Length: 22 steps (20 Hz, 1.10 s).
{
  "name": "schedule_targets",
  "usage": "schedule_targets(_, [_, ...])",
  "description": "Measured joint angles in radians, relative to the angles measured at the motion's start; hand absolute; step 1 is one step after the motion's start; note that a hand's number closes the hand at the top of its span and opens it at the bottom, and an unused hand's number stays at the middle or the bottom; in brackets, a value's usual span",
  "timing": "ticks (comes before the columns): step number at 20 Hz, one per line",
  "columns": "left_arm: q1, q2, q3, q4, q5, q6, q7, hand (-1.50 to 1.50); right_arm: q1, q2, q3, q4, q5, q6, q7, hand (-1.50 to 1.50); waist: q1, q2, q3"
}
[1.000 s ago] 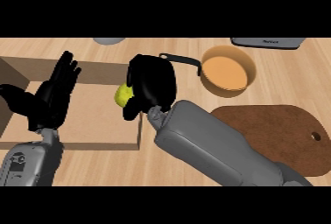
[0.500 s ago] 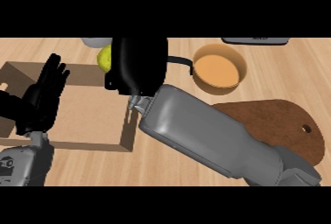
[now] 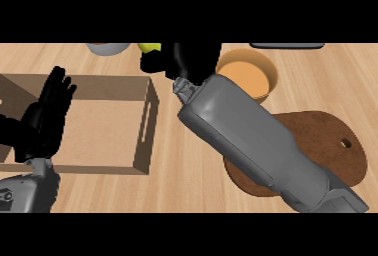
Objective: Pick the pear from the cutting board and place it in the pot
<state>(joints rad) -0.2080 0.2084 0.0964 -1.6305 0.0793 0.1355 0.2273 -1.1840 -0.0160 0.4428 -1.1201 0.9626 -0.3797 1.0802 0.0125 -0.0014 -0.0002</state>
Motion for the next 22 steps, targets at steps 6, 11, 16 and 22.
schedule_targets(6, [-0.013, 0.008, 0.014, 0.001, 0.006, -0.006, 0.013, 0.0, 0.062, -0.018, -0.125, 0.044, -0.02, -0.089, -0.089, 1.5, -0.004, 0.003, 0.0])
schedule_targets(11, [-0.017, 0.012, 0.021, 0.02, 0.007, -0.014, 0.0, 0.0, 0.095, -0.089, -0.134, 0.167, 0.062, -0.11, -0.13, 1.5, -0.003, 0.006, -0.001])
schedule_targets(16, [0.003, 0.01, 0.022, 0.002, 0.013, -0.023, -0.005, 0.0, 0.091, -0.146, -0.146, 0.323, 0.128, -0.105, -0.161, 1.5, 0.005, 0.007, 0.0])
schedule_targets(22, [-0.009, 0.001, 0.017, -0.005, 0.008, -0.021, 0.004, 0.0, 0.065, -0.168, -0.236, 0.522, 0.093, -0.172, -0.303, 1.5, 0.013, 0.01, 0.0])
